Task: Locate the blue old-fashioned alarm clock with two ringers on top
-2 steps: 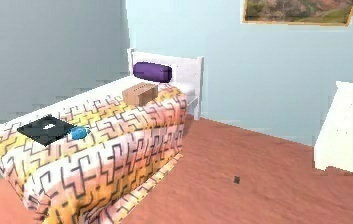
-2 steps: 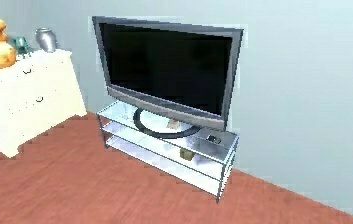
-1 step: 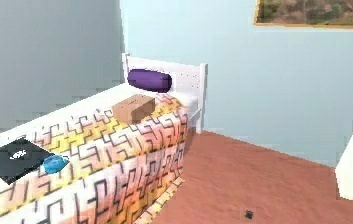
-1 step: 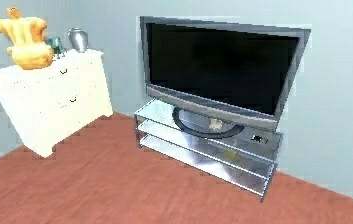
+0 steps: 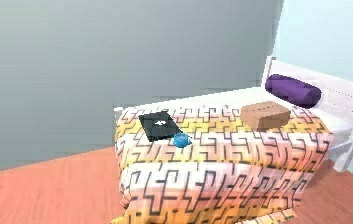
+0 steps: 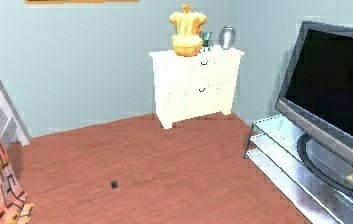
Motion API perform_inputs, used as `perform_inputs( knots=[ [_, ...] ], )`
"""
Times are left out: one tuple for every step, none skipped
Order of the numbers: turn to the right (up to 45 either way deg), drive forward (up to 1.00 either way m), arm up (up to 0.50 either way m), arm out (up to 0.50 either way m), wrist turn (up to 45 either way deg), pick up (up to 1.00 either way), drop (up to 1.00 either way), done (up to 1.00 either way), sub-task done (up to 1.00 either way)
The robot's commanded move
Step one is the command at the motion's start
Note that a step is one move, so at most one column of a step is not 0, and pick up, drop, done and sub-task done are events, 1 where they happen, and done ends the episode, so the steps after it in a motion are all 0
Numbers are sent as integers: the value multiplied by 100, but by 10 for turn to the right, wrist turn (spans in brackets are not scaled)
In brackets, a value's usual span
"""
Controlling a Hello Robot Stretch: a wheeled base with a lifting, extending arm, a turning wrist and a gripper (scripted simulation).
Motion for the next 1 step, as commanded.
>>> perform_inputs(
  knots=[
    [0,0,0,0,0,0,0,100,0]
  ],
)
